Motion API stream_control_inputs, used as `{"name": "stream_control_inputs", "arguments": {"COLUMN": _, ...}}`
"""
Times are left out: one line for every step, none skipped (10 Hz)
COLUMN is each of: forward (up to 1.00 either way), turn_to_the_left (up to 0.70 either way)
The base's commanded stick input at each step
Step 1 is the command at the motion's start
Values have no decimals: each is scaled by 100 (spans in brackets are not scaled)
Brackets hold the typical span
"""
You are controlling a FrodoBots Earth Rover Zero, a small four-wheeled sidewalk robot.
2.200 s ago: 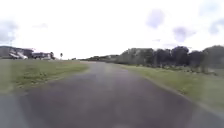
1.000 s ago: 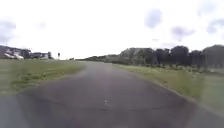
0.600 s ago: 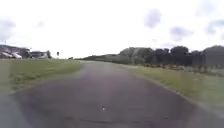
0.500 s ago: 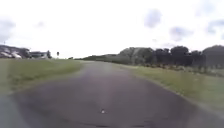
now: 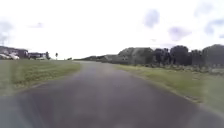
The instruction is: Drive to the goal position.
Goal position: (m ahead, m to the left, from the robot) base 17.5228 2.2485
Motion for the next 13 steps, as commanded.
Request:
{"name": "stream_control_inputs", "arguments": {"forward": 70, "turn_to_the_left": 2}}
{"name": "stream_control_inputs", "arguments": {"forward": 70, "turn_to_the_left": 2}}
{"name": "stream_control_inputs", "arguments": {"forward": 70, "turn_to_the_left": 2}}
{"name": "stream_control_inputs", "arguments": {"forward": 70, "turn_to_the_left": 2}}
{"name": "stream_control_inputs", "arguments": {"forward": 70, "turn_to_the_left": 2}}
{"name": "stream_control_inputs", "arguments": {"forward": 70, "turn_to_the_left": 2}}
{"name": "stream_control_inputs", "arguments": {"forward": 70, "turn_to_the_left": 33}}
{"name": "stream_control_inputs", "arguments": {"forward": 70, "turn_to_the_left": 24}}
{"name": "stream_control_inputs", "arguments": {"forward": 70, "turn_to_the_left": 15}}
{"name": "stream_control_inputs", "arguments": {"forward": 70, "turn_to_the_left": 6}}
{"name": "stream_control_inputs", "arguments": {"forward": 70, "turn_to_the_left": 3}}
{"name": "stream_control_inputs", "arguments": {"forward": 70, "turn_to_the_left": 0}}
{"name": "stream_control_inputs", "arguments": {"forward": 70, "turn_to_the_left": 0}}
